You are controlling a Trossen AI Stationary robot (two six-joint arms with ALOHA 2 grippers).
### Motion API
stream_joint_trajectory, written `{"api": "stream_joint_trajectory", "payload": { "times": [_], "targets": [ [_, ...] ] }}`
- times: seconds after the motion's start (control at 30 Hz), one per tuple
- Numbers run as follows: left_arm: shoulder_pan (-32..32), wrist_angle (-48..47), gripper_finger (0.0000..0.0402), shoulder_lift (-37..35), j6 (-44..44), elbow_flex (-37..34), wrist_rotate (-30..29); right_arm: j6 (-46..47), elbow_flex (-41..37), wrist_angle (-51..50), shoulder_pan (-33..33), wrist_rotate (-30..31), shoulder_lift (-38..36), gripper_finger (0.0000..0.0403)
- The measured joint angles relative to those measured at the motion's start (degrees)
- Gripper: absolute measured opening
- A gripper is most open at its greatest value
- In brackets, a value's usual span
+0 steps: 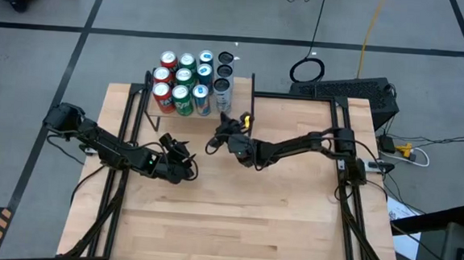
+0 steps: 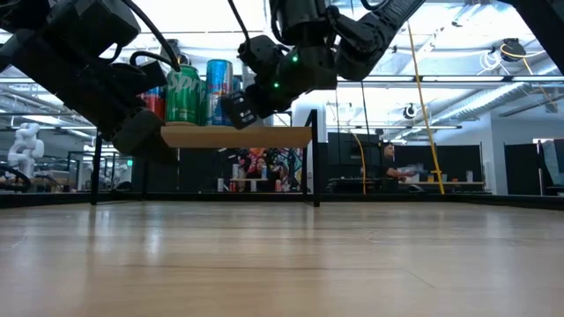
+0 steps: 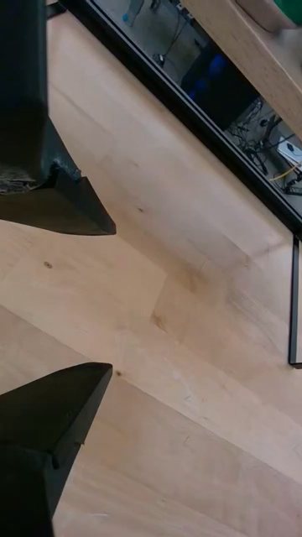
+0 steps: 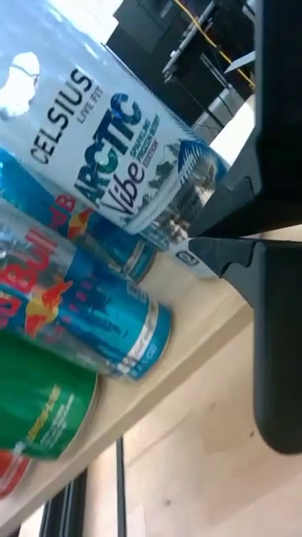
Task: Place canned beverage on shelf
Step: Return to Home Position
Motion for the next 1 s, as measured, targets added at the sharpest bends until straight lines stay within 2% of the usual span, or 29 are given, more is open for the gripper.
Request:
{"api": "stream_joint_trajectory", "payload": {
  "times": [0.17, 0.27, 0.33, 0.43, 0.53, 0.67, 0.8, 0.83, 0.9, 1.0],
  "targets": [
    [-0.07, 0.02, 0.0251, 0.0, -0.09, 0.0, 0.0, -1.82, 0.0, -1.26, 2.68, 0.06, -0.73, 0.0],
    [-1.14, 0.04, 0.0251, 0.0, -0.22, 0.0, -1.54, -0.63, 0.0, -6.4, 5.18, -1.15, -3.46, 0.0],
    [-2.57, 0.07, 0.0251, -0.58, 0.56, 0.0, -3.68, 4.84, 0.0, -14.31, 6.14, -7.28, -7.0, 0.0],
    [-5.33, 0.77, 0.025, -3.36, 1.57, 0.0, -7.02, 16.41, 0.0, -27.78, 5.75, -24.58, -13.3, 0.0],
    [-9.42, 2.13, 0.0246, -7.23, 2.59, 0.0, -11.39, 20.68, -2.99, -30.88, 4.64, -36.85, -19.0, 0.0],
    [-16.92, 4.42, 0.0216, -12.02, 5.45, -0.73, -16.79, 21.79, -14.27, -22.66, 5.63, -43.82, -29.63, 0.0],
    [-21.97, 13.86, 0.0167, -17.16, 13.65, -5.82, -18.96, 22.34, -28.48, -15.19, 8.17, -43.99, -43.46, 0.0],
    [-22.37, 16.73, 0.0154, -18.81, 16.65, -7.05, -18.35, 22.91, -31.33, -14.52, 8.48, -43.94, -46.71, 0.0],
    [-22.14, 23.38, 0.0126, -22.48, 25.1, -8.91, -13.17, 24.0, -35.61, -14.1, 8.8, -43.85, -53.04, 0.0],
    [-19.12, 31.22, 0.0082, -28.95, 37.75, -9.88, 1.74, 24.54, -38.52, -15.44, 8.62, -45.33, -60.44, 0.0]
  ]
}}
